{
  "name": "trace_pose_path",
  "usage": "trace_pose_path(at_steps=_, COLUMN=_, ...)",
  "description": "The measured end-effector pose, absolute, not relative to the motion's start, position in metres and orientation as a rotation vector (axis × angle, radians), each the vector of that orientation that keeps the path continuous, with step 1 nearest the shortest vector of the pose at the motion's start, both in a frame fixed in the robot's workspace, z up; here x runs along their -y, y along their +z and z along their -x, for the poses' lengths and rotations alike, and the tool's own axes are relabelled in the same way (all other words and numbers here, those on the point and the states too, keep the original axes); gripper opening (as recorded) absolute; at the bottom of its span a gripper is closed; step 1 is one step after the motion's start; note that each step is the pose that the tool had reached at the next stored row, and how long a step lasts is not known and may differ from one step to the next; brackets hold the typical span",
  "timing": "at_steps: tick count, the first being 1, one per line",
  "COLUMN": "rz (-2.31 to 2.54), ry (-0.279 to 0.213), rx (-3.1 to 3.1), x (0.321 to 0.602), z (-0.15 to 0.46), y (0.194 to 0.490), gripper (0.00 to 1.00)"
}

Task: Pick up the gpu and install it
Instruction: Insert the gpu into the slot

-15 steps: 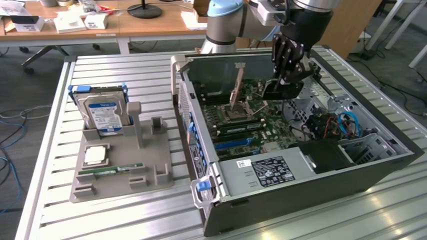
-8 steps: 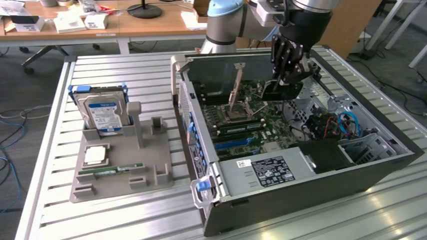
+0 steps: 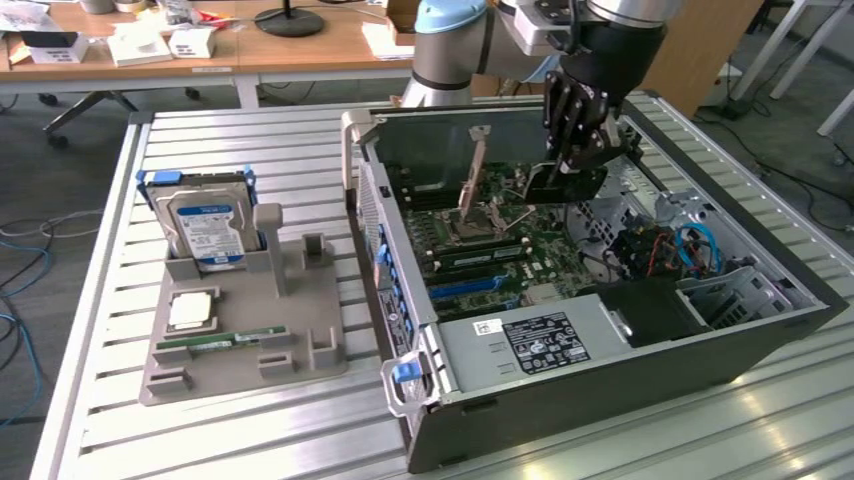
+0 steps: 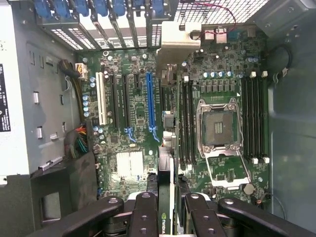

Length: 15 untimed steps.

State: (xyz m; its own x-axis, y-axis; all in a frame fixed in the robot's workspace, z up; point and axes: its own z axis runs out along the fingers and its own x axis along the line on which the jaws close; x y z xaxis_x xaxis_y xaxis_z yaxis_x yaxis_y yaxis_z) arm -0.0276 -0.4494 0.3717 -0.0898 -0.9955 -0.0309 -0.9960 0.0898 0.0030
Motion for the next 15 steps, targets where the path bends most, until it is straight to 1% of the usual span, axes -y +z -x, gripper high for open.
trace_pose_path(at_steps=15, rz=2.109, ry=0.036, rx=-2.3, x=0.45, z=0.03, y=0.352, gripper=0.26)
